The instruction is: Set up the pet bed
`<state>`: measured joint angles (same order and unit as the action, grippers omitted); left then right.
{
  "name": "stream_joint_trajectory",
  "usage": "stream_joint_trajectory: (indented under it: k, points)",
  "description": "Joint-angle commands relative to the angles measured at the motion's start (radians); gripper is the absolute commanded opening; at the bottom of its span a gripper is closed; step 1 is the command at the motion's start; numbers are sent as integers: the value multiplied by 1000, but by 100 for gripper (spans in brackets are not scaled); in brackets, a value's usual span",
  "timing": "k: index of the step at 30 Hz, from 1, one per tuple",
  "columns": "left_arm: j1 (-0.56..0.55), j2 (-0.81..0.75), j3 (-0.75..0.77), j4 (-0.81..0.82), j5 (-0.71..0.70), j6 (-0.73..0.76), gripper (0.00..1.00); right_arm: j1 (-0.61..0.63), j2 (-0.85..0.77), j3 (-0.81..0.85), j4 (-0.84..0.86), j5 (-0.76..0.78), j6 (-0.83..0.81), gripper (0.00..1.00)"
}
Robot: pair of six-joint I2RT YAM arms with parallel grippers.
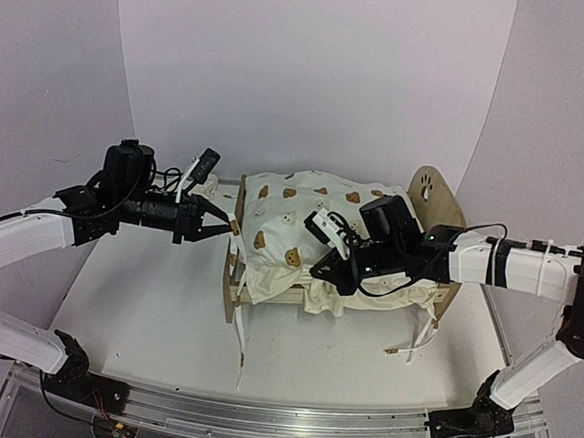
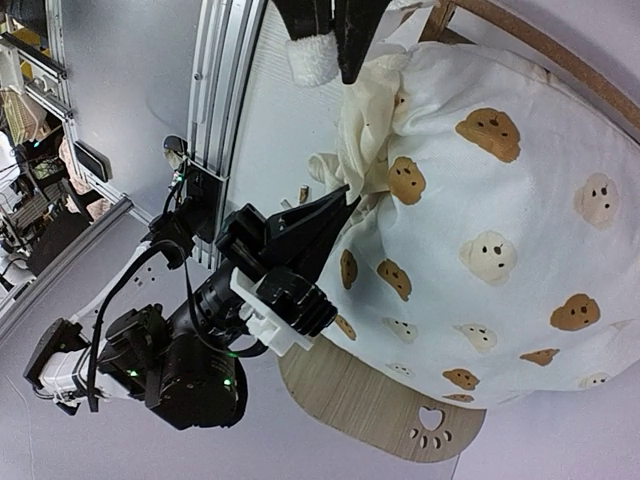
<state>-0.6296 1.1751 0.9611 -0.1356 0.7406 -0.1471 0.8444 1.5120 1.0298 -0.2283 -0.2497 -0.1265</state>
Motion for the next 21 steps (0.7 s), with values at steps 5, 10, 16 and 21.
stream_joint_trajectory:
  k: [5,10,16,21]
  points:
    - [1,64,51,-4,-15,65,0,-6,-40,29,18,5,4,0]
    - [1,73,18,44,-27,92,0,-6,-39,31,18,5,5,0]
    - [1,68,-39,54,-84,145,0,-6,-42,33,18,1,5,0]
    - [2,65,-70,80,-132,205,0,-7,-42,32,18,-2,5,0]
